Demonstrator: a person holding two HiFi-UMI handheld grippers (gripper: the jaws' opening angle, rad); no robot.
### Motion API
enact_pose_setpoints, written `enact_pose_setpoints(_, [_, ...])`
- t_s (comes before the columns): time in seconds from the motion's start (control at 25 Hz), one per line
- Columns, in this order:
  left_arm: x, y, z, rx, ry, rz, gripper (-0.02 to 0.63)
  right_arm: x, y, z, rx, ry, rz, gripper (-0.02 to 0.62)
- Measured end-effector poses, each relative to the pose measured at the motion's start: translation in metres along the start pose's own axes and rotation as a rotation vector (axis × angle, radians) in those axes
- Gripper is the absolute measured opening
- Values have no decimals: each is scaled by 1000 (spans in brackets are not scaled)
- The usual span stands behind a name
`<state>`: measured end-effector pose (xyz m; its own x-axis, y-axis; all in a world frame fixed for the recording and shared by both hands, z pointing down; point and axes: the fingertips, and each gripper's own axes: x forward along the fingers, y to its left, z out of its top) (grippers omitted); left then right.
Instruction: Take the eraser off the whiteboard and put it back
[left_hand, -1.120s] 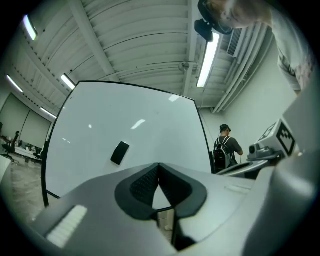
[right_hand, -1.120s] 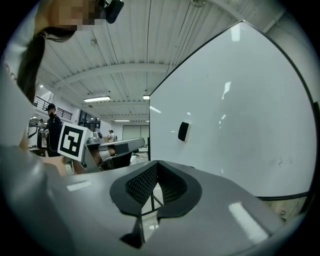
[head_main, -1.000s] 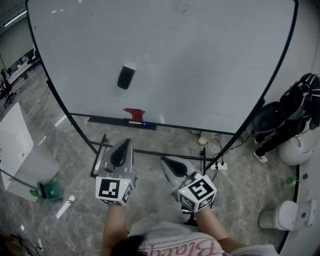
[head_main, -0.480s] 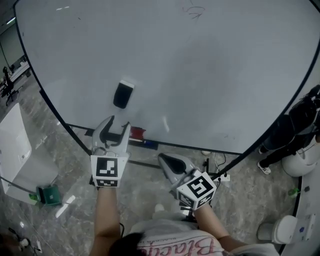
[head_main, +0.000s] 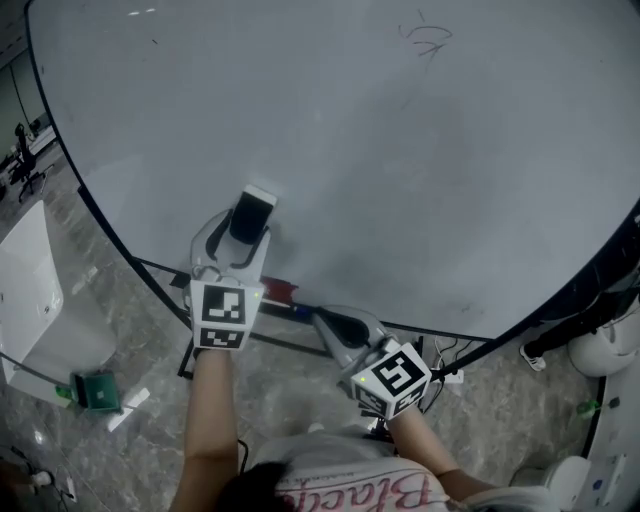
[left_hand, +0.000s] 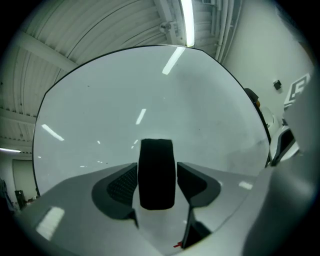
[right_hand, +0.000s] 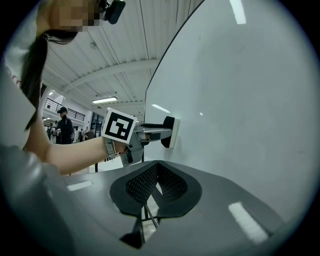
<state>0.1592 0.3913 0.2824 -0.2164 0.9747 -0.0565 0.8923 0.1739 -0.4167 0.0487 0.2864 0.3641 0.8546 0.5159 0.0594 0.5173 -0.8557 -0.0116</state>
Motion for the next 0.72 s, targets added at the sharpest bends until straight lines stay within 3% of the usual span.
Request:
enact_pose_setpoints(0.2, [15, 1, -1, 21, 14, -9, 235, 12, -5, 4, -22, -8, -8, 2])
enact_pose_setpoints(0.72, [16, 2, 0, -23, 25, -31, 229, 3, -2, 1, 11, -4, -83, 2])
